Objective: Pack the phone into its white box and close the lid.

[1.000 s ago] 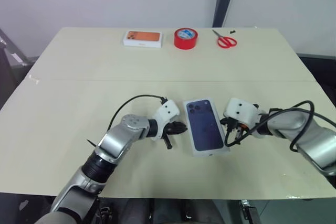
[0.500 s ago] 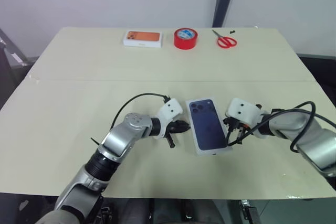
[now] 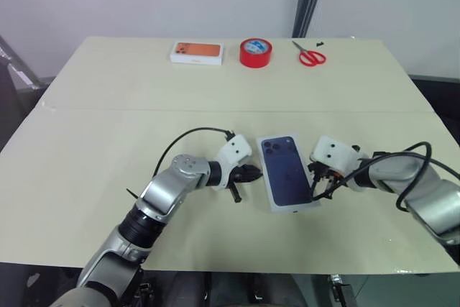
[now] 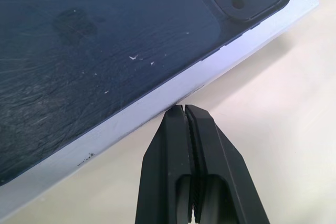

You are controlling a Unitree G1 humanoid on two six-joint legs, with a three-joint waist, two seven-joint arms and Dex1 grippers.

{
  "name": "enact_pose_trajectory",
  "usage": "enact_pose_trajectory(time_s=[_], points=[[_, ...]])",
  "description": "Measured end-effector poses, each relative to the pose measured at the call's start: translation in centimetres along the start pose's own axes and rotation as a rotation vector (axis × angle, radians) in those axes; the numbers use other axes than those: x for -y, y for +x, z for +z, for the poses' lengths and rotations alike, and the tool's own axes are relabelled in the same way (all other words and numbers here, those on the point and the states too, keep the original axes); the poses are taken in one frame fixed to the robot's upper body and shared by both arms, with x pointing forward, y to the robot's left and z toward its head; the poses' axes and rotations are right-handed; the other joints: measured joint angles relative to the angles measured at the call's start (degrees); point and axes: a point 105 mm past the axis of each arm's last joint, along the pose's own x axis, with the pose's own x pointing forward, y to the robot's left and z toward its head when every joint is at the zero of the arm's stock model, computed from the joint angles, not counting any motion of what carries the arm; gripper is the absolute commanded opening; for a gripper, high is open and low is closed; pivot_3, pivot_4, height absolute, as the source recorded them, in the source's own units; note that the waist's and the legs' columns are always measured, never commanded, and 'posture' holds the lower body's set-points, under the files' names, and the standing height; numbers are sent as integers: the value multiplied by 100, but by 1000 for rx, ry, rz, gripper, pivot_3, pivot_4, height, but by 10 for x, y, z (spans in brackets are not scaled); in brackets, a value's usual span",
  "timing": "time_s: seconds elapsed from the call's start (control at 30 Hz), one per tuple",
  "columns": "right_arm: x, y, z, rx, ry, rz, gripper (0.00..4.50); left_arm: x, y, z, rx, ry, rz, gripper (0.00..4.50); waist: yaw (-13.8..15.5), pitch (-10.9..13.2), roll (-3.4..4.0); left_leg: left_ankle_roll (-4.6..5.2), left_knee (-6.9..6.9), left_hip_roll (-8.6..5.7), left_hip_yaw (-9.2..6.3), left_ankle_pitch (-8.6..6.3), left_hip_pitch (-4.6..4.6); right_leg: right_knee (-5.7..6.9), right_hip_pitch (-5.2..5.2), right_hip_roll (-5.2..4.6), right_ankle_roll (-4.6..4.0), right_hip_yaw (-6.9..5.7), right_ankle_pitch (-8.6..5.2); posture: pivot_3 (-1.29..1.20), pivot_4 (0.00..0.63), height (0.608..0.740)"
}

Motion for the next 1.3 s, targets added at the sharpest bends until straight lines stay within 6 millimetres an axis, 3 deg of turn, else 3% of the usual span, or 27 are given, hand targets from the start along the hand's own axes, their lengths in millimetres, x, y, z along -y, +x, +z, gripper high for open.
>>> enact_pose_trajectory(time_s=[1.07, 1.3], points=[[-1, 0, -7, -17, 15, 3, 60, 3, 2, 5, 28, -14, -14, 468, 0, 0, 0, 0, 1, -1, 0, 0, 0, 2, 0, 0, 0, 0, 0, 0, 150, 733], [10, -20, -12, -12, 6, -6, 60, 4, 4, 6, 34, -15, -20, 468, 8, 0, 1, 0, 2, -2, 0, 0, 1, 2, 2, 1, 0, 0, 0, 0, 150, 733]])
